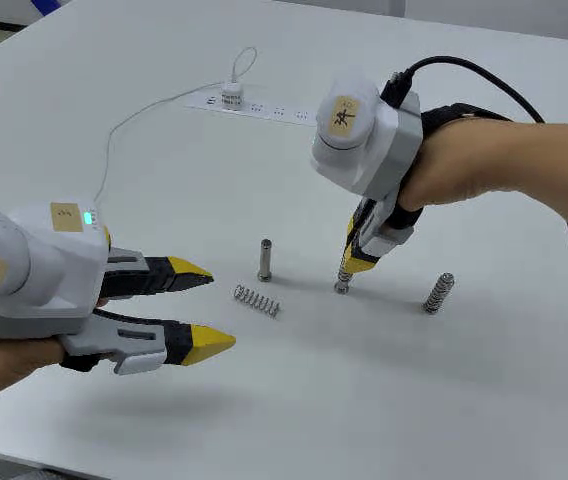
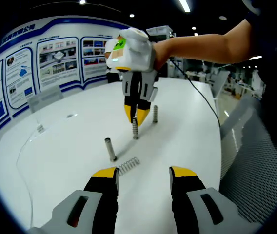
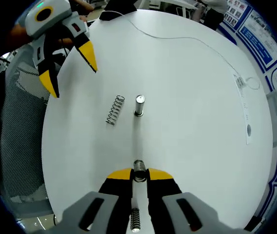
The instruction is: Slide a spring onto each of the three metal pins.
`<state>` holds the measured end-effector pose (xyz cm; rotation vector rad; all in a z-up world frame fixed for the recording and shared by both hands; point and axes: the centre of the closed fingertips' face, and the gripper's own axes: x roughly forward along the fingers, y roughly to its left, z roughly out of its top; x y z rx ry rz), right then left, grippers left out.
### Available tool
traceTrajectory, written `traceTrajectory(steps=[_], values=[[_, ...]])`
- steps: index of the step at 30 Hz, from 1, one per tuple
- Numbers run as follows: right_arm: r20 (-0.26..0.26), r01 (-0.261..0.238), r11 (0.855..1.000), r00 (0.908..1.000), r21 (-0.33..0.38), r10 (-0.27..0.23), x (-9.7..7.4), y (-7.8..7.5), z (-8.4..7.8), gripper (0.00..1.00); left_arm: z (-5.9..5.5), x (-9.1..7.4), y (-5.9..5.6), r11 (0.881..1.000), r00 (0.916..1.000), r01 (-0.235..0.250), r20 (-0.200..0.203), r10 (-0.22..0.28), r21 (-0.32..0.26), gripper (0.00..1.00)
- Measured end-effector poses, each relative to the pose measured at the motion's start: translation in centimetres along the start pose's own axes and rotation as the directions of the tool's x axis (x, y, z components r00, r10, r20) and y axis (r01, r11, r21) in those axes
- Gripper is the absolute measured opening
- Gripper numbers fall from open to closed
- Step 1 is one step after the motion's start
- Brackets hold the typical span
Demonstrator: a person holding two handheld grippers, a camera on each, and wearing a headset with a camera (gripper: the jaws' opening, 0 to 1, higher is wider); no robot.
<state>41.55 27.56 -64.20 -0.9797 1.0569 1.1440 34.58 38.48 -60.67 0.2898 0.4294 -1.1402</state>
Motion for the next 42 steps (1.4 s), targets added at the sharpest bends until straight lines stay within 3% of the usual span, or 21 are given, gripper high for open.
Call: traceTrajectory(steps=[9, 23, 31, 34, 42], values=[[-0.018, -0.002, 1.000, 0.9998, 0.004, 0.002, 1.2, 0.3, -0.5, 0.12, 0.0, 0.0, 0.0, 1.000, 1.0000, -0.001, 0.002, 0.001, -0.003, 0.43], [0.001, 0.005, 1.000, 1.0000, 0.014, -0.005, 0.9, 0.4, -0.6, 0.16, 0.1, 0.0, -0.1, 1.000, 1.0000, -0.002, 0.002, 0.002, -0.005, 0.44], [0.022, 0.026, 1.000, 0.9994, 0.016, -0.027, -0.1, 0.5, 0.2, 0.19, 0.1, 0.0, -0.2, 1.000, 1.0000, -0.001, -0.001, 0.001, -0.003, 0.44], [0.049, 0.025, 1.000, 0.9985, 0.017, -0.026, -0.5, 0.9, 1.2, 0.20, -0.1, 0.0, -0.2, 1.000, 1.0000, -0.001, -0.004, 0.001, -0.003, 0.43], [0.090, 0.004, 0.999, 0.9959, 0.032, -0.007, 0.2, 1.8, 2.9, 0.20, -0.1, -0.2, -0.2, 1.000, 1.0000, -0.002, -0.006, 0.002, 0.001, 0.43]])
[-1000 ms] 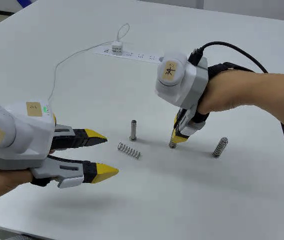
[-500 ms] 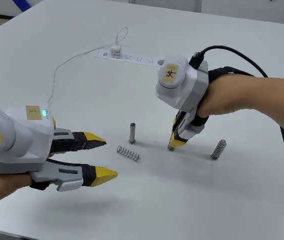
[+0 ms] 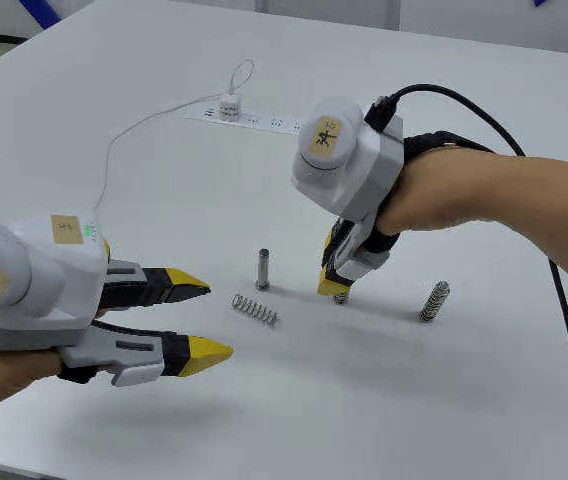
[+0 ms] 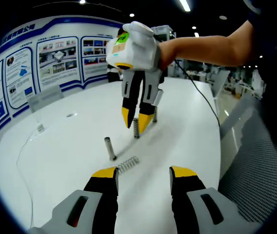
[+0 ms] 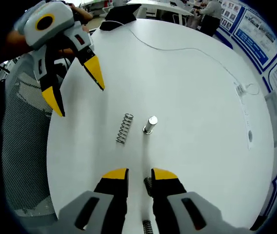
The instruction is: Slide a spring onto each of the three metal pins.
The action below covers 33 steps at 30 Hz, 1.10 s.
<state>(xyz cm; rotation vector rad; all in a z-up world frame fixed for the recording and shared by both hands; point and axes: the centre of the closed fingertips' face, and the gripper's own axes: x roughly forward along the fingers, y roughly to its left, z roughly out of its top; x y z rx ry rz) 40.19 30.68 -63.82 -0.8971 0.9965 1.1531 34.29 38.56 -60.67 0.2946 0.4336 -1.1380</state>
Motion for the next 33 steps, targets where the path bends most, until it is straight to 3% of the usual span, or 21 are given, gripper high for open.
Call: traceTrajectory(steps=[16, 33], values=[[0.071, -0.036, 0.999, 0.9969, 0.038, 0.034, 2.9, 2.8, 2.9, 0.17, -0.4, 0.0, 0.0, 1.000, 1.0000, 0.001, -0.009, -0.001, -0.003, 0.43], [0.075, 0.001, 0.991, 0.9971, 0.134, -0.011, 5.6, 2.3, 3.2, 0.15, -0.7, -0.2, 0.2, 1.000, 0.9999, -0.002, -0.014, 0.001, -0.005, 0.43]])
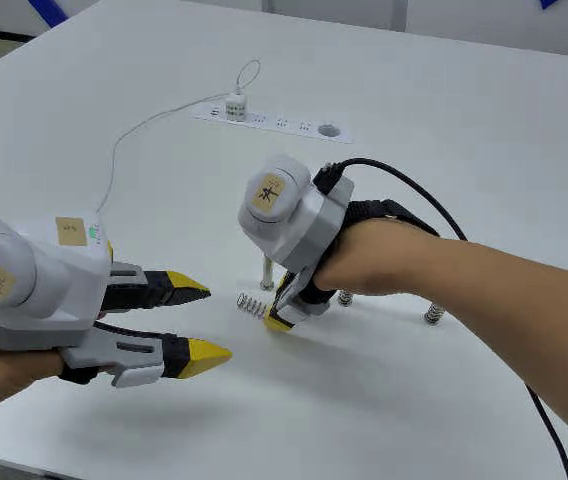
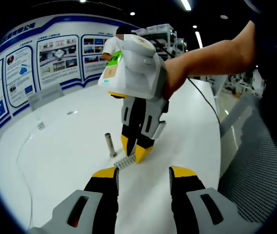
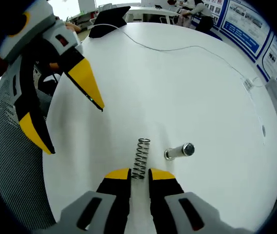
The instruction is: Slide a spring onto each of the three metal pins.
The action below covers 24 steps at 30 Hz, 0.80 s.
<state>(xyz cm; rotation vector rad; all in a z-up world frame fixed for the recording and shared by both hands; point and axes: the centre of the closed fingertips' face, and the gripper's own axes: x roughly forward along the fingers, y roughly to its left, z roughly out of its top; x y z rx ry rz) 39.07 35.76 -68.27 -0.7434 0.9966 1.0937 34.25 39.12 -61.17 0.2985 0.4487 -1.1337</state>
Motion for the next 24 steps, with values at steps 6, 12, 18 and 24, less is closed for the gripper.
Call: traceTrajectory(steps=[6, 12, 18, 24], values=[[0.000, -0.004, 1.000, 1.0000, 0.021, 0.004, 0.0, 0.0, 0.0, 0.12, 0.0, 0.0, 0.0, 1.000, 1.0000, 0.000, 0.001, 0.000, 0.001, 0.43], [-0.005, -0.010, 1.000, 0.9999, 0.008, 0.010, -0.1, 0.3, -0.2, 0.12, -0.1, 0.0, -0.1, 1.000, 1.0000, 0.000, -0.007, 0.000, 0.002, 0.42], [-0.030, -0.039, 0.999, 0.9988, -0.027, 0.038, -0.7, 1.0, -0.8, 0.11, -0.1, 0.1, -0.2, 1.000, 0.9999, 0.005, -0.014, -0.005, 0.008, 0.42], [-0.050, -0.095, 0.990, 0.9947, -0.106, 0.090, -2.4, 2.8, -1.2, 0.11, 0.0, 0.8, -0.8, 0.999, 0.9993, 0.028, -0.027, -0.027, 0.027, 0.41]])
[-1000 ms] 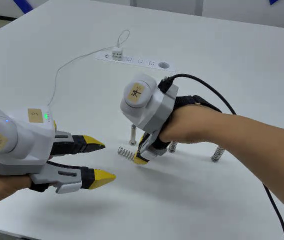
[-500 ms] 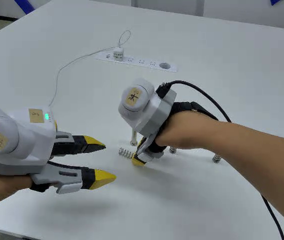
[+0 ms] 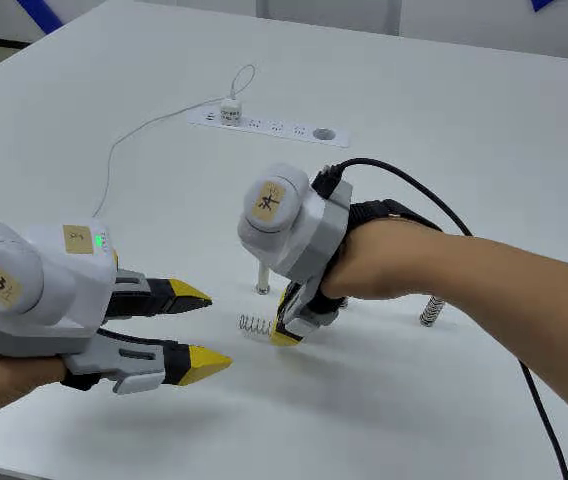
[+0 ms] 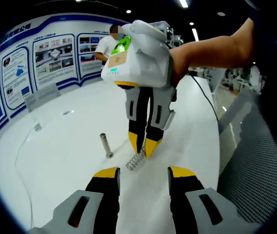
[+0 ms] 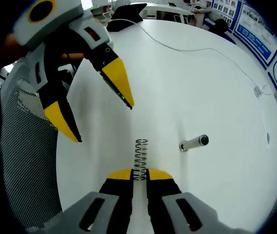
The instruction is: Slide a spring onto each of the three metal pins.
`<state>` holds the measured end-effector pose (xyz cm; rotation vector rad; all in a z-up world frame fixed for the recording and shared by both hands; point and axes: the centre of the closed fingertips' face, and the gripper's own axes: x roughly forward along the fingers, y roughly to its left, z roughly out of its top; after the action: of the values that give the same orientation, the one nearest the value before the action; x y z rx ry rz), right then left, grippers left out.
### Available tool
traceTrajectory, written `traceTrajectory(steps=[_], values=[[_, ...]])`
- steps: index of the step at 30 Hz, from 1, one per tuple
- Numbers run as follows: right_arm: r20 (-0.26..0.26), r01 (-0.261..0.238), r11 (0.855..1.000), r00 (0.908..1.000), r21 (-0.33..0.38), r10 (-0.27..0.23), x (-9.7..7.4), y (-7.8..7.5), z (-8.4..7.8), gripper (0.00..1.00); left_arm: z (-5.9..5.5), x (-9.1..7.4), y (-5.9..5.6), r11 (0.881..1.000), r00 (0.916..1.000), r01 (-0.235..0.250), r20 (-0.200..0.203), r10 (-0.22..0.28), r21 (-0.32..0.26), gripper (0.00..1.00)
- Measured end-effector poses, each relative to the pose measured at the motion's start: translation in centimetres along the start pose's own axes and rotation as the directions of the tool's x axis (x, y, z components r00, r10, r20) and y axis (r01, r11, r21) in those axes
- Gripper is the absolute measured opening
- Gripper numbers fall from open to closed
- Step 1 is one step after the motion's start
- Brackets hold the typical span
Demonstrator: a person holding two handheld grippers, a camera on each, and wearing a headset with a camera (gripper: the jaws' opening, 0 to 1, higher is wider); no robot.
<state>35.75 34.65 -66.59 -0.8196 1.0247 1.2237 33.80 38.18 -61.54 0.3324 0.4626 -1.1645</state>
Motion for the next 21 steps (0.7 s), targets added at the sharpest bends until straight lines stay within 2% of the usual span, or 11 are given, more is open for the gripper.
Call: traceTrajectory(steps=[6, 10, 17, 21], values=[[-0.005, -0.030, 0.996, 0.9996, -0.084, 0.029, -1.7, 1.6, 0.0, 0.11, 0.2, 0.7, -0.9, 0.999, 0.9992, 0.038, -0.012, -0.038, 0.023, 0.40], [-0.004, -0.054, 0.987, 0.9985, -0.149, 0.055, -2.8, 2.7, 0.2, 0.11, 0.4, 1.1, -1.5, 0.997, 0.9978, 0.065, -0.019, -0.064, 0.036, 0.38], [-0.006, -0.060, 0.977, 0.9982, -0.207, 0.060, -3.6, 3.8, 0.7, 0.11, 0.7, 1.5, -2.3, 0.994, 0.9956, 0.093, -0.016, -0.093, 0.051, 0.32], [-0.010, -0.065, 0.971, 0.9979, -0.232, 0.065, -3.7, 4.2, 0.9, 0.11, 0.9, 1.5, -2.7, 0.992, 0.9938, 0.111, -0.011, -0.111, 0.059, 0.25]])
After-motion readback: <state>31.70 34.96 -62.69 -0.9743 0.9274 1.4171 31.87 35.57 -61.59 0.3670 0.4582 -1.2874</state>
